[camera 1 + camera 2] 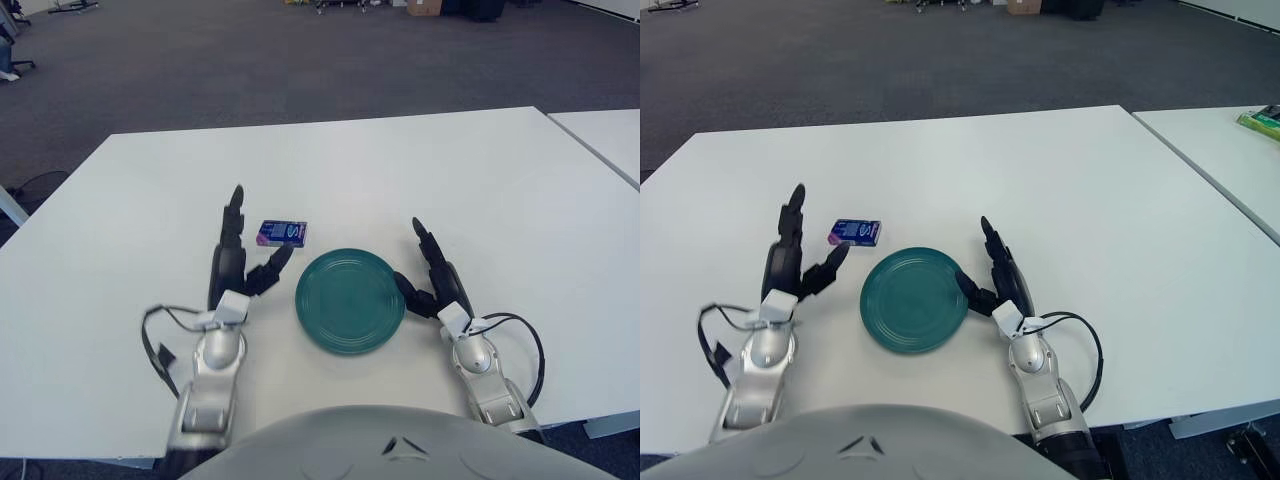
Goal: Put the gum into the plate.
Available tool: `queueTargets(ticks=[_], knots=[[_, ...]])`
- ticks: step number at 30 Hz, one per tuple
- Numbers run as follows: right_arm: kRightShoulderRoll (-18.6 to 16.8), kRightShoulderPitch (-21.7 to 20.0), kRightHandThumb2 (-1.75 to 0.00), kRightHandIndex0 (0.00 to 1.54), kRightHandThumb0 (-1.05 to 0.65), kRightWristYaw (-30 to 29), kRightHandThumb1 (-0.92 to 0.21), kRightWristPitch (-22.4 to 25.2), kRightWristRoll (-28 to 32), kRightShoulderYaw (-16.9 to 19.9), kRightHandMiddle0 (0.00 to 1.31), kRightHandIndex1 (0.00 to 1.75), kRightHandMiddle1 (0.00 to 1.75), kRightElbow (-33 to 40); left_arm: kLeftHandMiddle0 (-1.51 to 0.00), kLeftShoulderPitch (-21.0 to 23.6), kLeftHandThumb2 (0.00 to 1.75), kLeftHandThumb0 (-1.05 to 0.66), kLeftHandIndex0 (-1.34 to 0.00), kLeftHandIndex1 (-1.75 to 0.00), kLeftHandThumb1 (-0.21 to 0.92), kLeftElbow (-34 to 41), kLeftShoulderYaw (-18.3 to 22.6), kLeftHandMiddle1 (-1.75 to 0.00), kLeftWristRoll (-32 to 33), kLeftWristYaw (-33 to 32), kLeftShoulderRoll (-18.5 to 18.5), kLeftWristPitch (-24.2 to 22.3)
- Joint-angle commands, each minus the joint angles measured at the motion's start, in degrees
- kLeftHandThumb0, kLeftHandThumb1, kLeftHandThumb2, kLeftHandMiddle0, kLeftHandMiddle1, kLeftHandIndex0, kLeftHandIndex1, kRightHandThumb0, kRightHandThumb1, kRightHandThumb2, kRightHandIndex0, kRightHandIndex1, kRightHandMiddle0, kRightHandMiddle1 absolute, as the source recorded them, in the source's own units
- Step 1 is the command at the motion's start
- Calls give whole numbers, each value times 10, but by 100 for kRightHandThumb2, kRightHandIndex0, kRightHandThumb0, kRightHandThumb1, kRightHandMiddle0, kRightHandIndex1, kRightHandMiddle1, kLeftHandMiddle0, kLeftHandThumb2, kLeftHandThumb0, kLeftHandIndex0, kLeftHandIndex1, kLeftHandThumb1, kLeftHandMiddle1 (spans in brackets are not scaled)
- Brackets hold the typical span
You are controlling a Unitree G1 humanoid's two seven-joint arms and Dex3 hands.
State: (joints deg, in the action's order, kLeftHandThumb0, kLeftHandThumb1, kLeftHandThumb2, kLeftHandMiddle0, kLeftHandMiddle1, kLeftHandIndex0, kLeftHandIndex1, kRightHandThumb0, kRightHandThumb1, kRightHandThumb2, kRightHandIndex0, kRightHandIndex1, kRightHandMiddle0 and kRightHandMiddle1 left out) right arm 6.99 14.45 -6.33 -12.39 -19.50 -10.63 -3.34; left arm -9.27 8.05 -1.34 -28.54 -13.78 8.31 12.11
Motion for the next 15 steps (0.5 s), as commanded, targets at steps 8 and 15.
queueTargets(ticks=[8, 15], knots=[[-1, 24, -73, 6, -105, 10, -92, 24, 11, -2, 2, 1, 6, -66, -24, 126, 47, -105, 0, -84, 92, -60, -23, 0, -83, 32, 124, 29], [-6, 23, -74, 7, -105, 10, -92, 16, 18, 0, 2, 1, 6, -79, -20, 186, 47, -105, 0, -88, 92, -71, -60, 0, -124, 101, 166, 6]])
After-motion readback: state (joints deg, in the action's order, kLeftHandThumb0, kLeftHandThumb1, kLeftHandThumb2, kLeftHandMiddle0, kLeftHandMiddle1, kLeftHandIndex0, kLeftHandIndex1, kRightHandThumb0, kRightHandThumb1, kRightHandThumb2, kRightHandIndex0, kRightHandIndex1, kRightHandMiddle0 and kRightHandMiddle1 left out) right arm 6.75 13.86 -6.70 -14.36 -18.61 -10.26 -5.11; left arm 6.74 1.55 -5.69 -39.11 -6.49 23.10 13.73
